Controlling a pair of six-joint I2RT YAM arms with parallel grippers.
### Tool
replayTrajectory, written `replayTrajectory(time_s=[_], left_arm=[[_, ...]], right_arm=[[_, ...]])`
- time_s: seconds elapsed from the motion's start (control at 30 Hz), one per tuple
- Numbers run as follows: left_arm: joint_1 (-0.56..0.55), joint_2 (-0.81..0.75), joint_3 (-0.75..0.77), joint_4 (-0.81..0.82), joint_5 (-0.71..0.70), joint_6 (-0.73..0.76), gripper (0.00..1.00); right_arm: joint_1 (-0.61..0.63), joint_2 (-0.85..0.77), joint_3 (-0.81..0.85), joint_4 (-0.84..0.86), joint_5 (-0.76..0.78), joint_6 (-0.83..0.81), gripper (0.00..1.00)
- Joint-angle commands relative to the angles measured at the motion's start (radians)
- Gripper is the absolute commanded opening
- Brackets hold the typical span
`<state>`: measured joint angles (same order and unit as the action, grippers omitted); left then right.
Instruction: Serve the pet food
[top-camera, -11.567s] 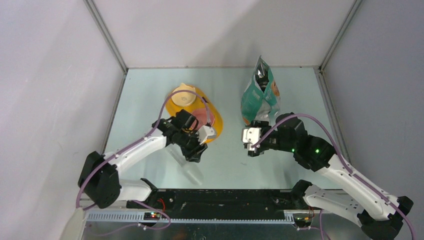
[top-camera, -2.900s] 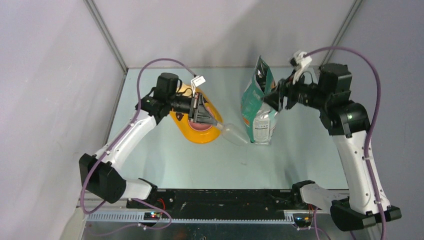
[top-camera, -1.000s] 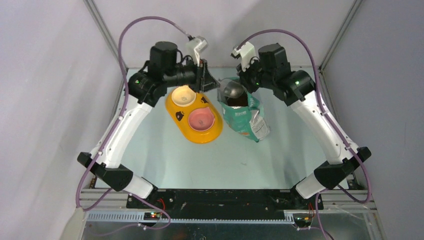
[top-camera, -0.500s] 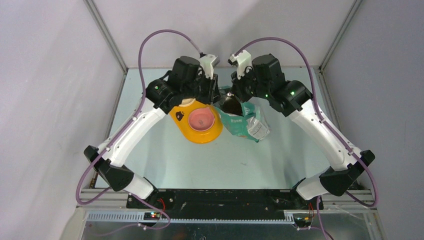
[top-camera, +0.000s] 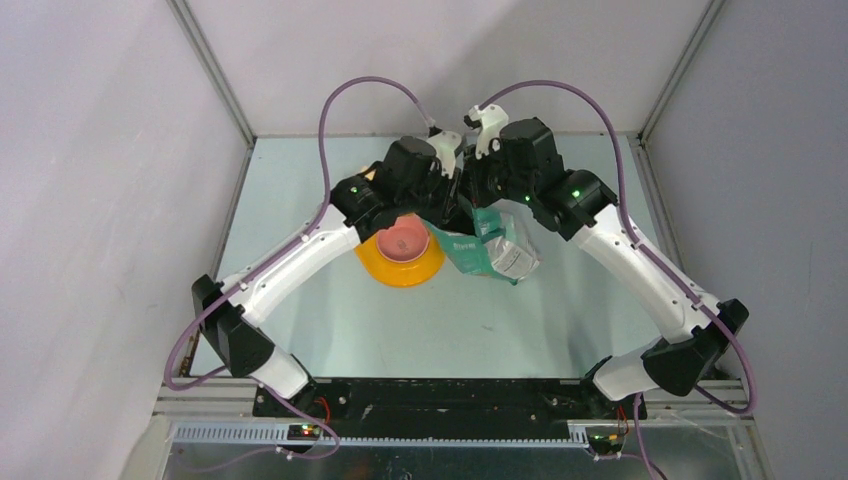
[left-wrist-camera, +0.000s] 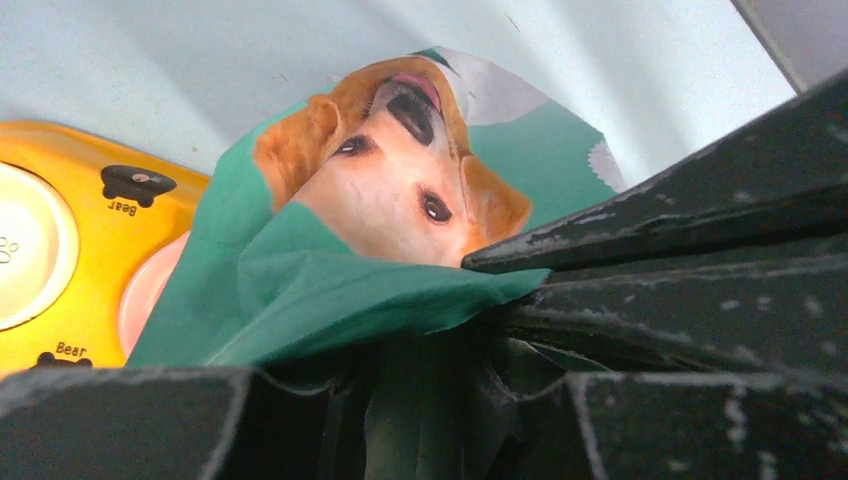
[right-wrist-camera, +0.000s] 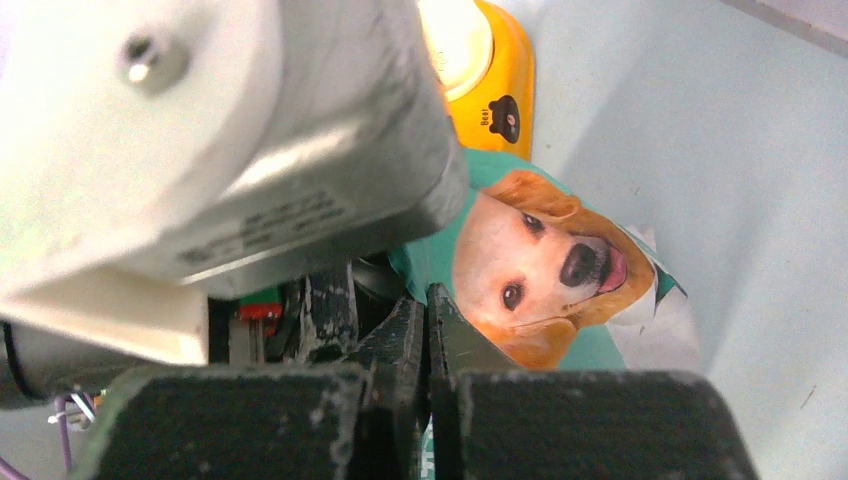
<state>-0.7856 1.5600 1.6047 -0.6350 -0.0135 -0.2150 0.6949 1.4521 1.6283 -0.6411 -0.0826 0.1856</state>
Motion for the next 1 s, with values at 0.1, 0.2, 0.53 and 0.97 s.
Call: replayTrajectory(time_s=[0.1, 0.2, 0.53, 0.97], left_arm=[[0.009, 0.07, -0.182, 0.068, 0.003, -0.02, 0.0], [0.03, 0.042, -0.249, 0.123, 0.166, -0.098, 0.0], [0.192, -0.025, -0.276, 0.295, 0.599, -0.249, 0.0], [0.277, -0.102, -0.153, 0.236, 0.652, -0.324, 0.0]], right_arm=[[-0.029, -0.03, -0.099, -0.026, -0.057, 0.074, 0.0], [-0.068, -0.062, -0.137, -0.021, -0.07, 0.06, 0.0], [-0.186, -0.147, -0.238, 0.006, -0.134, -0.052, 0.0], [-0.306, -0.224, -0.243, 0.066, -0.109, -0.254, 0.0]])
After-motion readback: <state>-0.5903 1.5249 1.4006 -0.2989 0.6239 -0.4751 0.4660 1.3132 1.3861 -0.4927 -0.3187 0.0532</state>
